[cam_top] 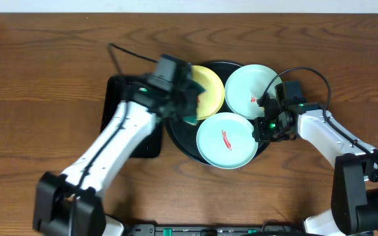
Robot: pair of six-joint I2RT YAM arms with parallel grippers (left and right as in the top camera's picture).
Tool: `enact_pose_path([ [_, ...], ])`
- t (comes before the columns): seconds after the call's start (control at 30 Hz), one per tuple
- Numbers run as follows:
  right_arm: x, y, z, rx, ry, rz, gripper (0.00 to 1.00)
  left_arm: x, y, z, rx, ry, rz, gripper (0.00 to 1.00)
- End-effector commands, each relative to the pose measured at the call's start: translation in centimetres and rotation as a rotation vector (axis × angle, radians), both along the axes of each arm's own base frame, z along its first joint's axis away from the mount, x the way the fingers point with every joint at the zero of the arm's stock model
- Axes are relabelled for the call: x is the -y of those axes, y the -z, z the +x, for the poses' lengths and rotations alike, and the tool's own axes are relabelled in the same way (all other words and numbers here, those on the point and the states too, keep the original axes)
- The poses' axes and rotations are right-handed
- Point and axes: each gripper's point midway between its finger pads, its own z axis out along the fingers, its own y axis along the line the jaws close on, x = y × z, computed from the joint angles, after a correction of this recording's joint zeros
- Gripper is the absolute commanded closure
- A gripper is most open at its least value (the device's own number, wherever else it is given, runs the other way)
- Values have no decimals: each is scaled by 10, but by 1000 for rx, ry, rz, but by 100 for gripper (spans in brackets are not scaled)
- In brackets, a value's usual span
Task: Clean dirty plates on tray and stack at the side
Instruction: 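Scrub the front pale green plate with the sponge in the left gripper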
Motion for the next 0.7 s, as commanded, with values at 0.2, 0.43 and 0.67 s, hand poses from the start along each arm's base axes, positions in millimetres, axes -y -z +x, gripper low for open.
enact_pose_path([
  [0.2, -4, -2, 4, 4, 0, 9, 99, 71, 46, -25, -224, -165, -97, 93],
  [0.43, -4, -2, 3, 0, 0, 9, 99, 108, 75, -47, -287, -154, -93, 93],
  [0.67, -4, -2, 2, -2, 0, 8, 99, 110, 107, -59, -314, -152, -7, 93],
])
